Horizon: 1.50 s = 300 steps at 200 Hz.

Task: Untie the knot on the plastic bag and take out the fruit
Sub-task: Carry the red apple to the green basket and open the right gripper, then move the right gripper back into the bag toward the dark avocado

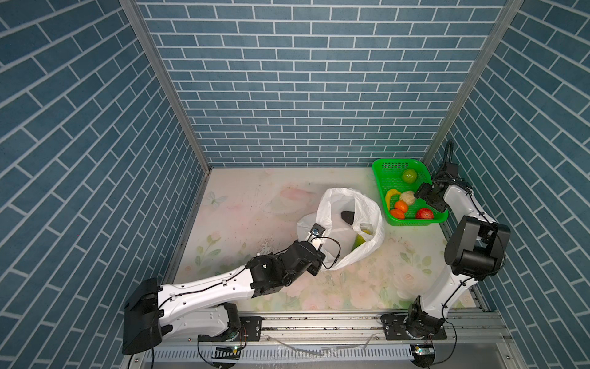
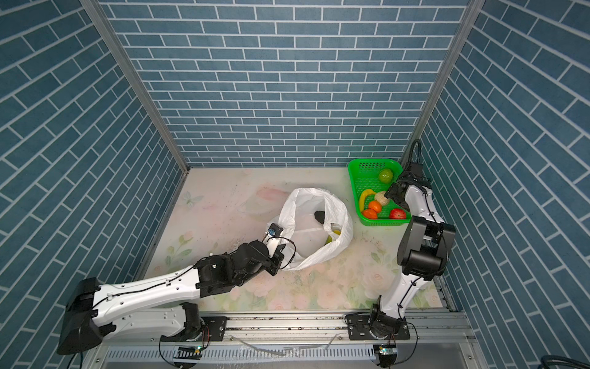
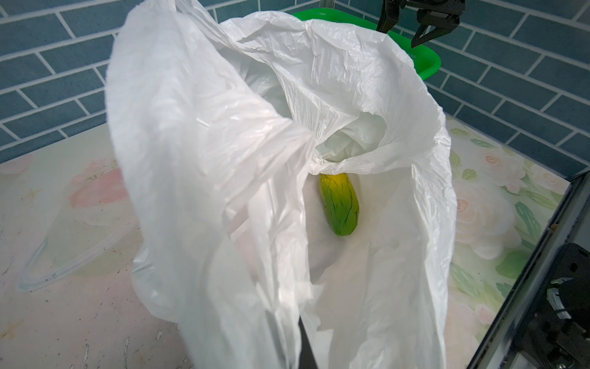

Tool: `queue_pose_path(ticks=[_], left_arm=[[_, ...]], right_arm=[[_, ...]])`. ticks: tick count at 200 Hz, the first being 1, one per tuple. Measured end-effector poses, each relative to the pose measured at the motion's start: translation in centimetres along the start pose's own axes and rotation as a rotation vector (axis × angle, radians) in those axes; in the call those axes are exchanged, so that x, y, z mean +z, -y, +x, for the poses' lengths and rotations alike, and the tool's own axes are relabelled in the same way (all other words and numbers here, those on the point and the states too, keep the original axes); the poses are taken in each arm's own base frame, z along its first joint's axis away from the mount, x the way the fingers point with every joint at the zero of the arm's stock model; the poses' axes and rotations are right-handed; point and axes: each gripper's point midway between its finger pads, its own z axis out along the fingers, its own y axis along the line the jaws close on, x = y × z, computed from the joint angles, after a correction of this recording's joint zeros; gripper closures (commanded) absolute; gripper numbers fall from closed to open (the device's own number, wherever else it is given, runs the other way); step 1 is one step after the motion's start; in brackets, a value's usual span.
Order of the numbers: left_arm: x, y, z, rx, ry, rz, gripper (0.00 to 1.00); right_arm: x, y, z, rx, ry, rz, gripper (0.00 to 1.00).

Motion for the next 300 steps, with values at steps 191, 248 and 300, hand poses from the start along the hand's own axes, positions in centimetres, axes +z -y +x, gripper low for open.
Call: queue_pose_path(ticks=[191,248,300], left_arm=[[-0.2,1.4,0.7,0.005,-0.03,0.065,1.0],[-0.5,2.3,1.2,0.006,-0.046,0.09,1.0],[-2.6,3.5,1.8,0.014,-0.055,0.124,1.0]], right_arm=[[-19.0,-13.0,15.3,-0.27,-0.103,-0.431,0.21],[-21.9,-15.2,19.9,-0.364,-0.158,-0.495,0.21],[-23.8,-16.5,23.8,-0.461,-0.193,-0.517,0.22]])
